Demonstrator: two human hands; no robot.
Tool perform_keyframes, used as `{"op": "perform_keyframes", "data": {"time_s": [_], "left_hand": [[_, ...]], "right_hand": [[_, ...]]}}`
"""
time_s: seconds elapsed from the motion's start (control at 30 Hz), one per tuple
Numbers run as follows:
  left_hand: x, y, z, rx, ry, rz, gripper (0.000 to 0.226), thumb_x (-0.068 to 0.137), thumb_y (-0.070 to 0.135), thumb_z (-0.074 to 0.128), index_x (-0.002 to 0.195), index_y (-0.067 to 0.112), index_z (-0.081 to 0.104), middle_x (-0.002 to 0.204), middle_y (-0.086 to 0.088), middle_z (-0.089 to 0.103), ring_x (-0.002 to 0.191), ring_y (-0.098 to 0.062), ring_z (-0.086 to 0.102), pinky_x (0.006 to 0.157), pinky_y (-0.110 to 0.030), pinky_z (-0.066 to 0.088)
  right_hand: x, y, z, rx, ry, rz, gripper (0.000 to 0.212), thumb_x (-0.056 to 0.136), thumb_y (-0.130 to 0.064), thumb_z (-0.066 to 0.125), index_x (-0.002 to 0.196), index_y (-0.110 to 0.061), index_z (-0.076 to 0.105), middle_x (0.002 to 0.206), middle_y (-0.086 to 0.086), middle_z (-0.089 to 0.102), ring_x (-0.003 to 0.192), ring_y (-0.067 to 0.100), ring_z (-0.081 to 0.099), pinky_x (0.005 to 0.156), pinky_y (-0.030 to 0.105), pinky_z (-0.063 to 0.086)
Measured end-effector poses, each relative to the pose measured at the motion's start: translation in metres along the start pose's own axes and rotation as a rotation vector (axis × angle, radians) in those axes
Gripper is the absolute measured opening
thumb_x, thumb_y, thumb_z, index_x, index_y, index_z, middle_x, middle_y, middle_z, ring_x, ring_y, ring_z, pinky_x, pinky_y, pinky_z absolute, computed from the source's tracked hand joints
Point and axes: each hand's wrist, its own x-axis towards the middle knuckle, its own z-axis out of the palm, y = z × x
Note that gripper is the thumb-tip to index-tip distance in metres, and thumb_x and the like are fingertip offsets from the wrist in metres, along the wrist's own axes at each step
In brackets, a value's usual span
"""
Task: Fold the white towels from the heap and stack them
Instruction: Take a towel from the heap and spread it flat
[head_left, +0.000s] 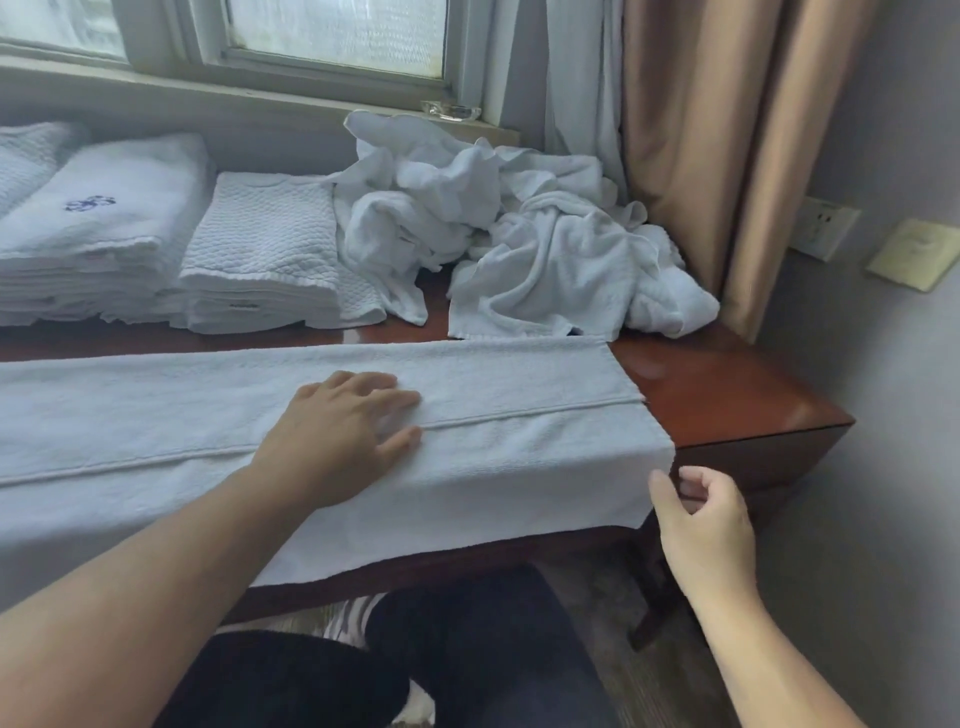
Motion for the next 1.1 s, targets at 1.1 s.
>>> {"op": "perform_keyframes", "data": {"time_s": [1.1], "left_hand": [[-0.008, 0.074, -0.036, -0.41, -0.146, 0.12, 0.03, 0.091, 0.054, 0.054, 0.073, 0.03, 0.058, 0.074, 0.018, 0.06, 0.07, -0.002, 0.055, 0.061, -0.02, 0.037]], "right_hand": [[0.045, -0.111, -0.009, 0.972, -0.37, 0.216, 0.007, 0.095, -0.018, 0.069, 0.1, -0.012, 0.07, 0.083, 0.005, 0.077, 0.068, 0.015, 0.072, 0.056, 0.024, 0.055]]}}
